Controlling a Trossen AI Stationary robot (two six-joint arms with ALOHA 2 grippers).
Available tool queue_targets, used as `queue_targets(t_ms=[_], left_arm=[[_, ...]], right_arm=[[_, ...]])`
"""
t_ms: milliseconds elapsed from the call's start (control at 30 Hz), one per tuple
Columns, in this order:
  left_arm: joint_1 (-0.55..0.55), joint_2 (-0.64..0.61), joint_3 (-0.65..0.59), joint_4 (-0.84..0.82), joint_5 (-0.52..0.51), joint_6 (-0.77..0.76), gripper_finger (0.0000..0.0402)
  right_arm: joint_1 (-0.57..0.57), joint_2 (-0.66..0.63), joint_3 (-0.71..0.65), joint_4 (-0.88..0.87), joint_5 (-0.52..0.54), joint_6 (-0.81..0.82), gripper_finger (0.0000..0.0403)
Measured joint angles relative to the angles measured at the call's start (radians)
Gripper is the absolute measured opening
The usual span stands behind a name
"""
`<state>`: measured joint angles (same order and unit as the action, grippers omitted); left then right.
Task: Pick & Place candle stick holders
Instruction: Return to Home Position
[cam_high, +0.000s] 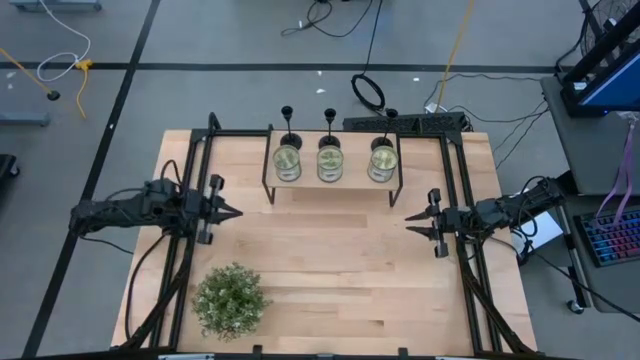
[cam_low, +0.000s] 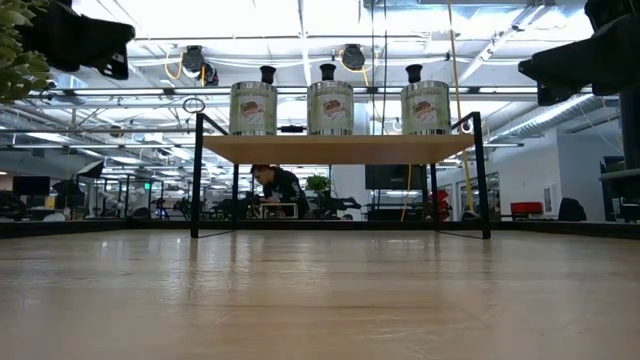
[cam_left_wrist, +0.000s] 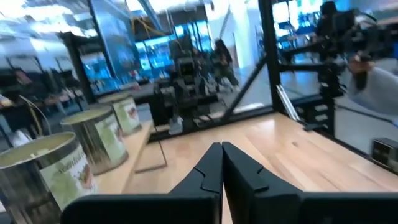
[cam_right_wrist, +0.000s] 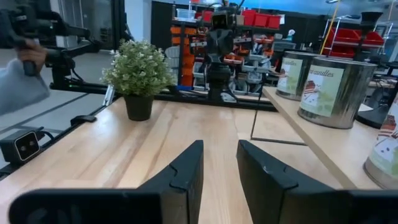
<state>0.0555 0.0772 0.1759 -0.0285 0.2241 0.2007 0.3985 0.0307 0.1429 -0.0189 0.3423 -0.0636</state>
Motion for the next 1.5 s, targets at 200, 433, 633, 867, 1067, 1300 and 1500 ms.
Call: queue_targets(t_ms=[200, 433, 633, 867, 1067, 1300, 1500], left_arm=[[0.000, 0.000, -0.131, 0.197, -0.016, -0.029, 0.0026], [0.000, 0.007, -0.162, 0.232, -0.051, -0.105, 0.0006], [0.000, 0.007, -0.162, 0.217, -0.095, -0.137, 0.0019], [0.000, 0.008, -0.161, 0.149, -0.122, -0.209, 0.0030], [0.000, 0.008, -0.161, 0.071, -0.121, -0.210, 0.0030], [0.000, 0.008, -0.161, 0.068, -0.121, -0.207, 0.0031], [0.000, 0.008, -0.161, 0.068, -0.121, -0.206, 0.0031]], right_arm=[[0.000, 0.000, 0.000, 0.000, 0.001, -0.003, 0.0091], [0.000, 0.000, -0.063, 0.094, 0.001, -0.005, 0.0091], [0.000, 0.000, -0.124, 0.159, 0.002, 0.010, 0.0091], [0.000, 0.000, -0.125, 0.163, 0.001, 0.031, 0.0091], [0.000, 0.000, -0.126, 0.142, -0.001, -0.007, 0.0091], [0.000, 0.001, -0.127, 0.117, -0.002, -0.009, 0.0091], [0.001, 0.001, -0.128, 0.116, -0.003, -0.009, 0.0091]])
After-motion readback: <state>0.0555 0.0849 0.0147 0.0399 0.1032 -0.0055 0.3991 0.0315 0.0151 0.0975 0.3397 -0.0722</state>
